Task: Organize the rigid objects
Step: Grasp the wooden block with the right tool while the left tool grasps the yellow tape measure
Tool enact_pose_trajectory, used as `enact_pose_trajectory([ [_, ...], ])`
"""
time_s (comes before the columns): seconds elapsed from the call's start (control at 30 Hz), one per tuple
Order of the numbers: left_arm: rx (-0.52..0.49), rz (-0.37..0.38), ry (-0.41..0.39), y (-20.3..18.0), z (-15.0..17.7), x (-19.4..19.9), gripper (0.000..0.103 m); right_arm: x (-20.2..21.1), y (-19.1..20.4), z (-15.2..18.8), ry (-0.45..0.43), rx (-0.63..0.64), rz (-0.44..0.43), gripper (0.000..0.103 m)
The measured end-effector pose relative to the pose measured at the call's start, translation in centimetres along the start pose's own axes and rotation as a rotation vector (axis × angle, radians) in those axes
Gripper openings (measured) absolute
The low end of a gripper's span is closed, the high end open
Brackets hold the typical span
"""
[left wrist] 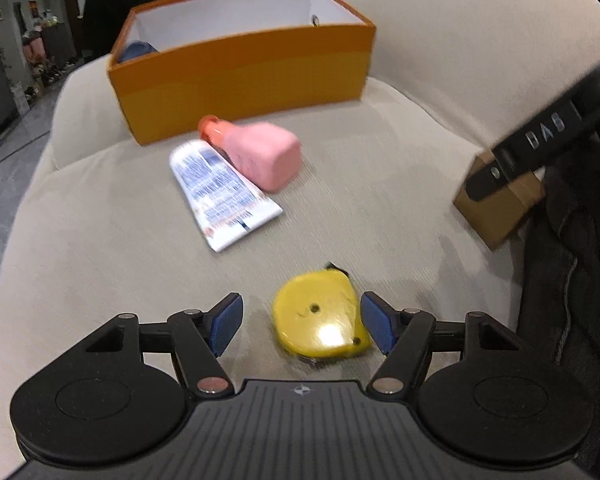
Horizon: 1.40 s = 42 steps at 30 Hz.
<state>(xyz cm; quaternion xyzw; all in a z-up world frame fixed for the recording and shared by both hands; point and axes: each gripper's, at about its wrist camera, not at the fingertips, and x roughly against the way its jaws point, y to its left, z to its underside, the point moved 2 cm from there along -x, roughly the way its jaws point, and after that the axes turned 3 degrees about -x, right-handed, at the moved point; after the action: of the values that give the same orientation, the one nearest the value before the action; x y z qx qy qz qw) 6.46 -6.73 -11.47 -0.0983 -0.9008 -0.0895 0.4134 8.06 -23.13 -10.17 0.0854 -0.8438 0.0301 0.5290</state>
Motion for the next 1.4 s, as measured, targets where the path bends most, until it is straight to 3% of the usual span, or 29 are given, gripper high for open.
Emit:
enact_pose_trajectory([
  [0.13, -0.042, -0.007, 0.037, -1.0, 0.7, -1.1, 0.077, -0.7, 0.2, -0.2, 0.027, 0.014, 0.009, 0.068],
  [0.17, -0.053, -0.014, 0.032, -1.2, 0.9, -1.2, 0.074, -1.0, 0.3, -0.3, 0.038, 0.020, 0.015, 0.068],
  [0.2, -0.058, -0.005, 0.022, -1.3, 1.0, -1.1, 0.062, -1.2, 0.5, -0.3, 0.050, 0.028, 0.022, 0.068],
  [0.23, -0.052, 0.004, 0.019, -1.2, 1.0, -0.9, 0.060, -1.5, 0.7, -0.3, 0.067, 0.040, 0.032, 0.065],
  [0.3, -0.035, 0.016, 0.026, -0.9, 0.9, -0.8, 0.059, -2.1, 0.8, -0.4, 0.096, 0.049, 0.042, 0.045],
  [0.33, -0.027, 0.014, 0.027, -0.6, 0.9, -0.6, 0.059, -2.2, 0.7, -0.4, 0.105, 0.040, 0.027, 0.045],
  [0.57, 0.079, -0.067, 0.031, 3.9, 0.9, -0.1, 0.059, -1.4, 2.1, -1.6, 0.042, 0.030, -0.128, 0.045],
  [0.73, 0.113, -0.091, 0.042, 6.1, 1.2, 0.1, 0.059, -2.9, 5.2, -3.1, 0.114, 0.059, -0.354, 0.045],
  [1.4, 0.091, -0.097, 0.030, 6.1, 0.1, -0.9, 0.056, -4.7, 7.4, -3.2, 0.110, 0.120, -0.309, 0.046],
])
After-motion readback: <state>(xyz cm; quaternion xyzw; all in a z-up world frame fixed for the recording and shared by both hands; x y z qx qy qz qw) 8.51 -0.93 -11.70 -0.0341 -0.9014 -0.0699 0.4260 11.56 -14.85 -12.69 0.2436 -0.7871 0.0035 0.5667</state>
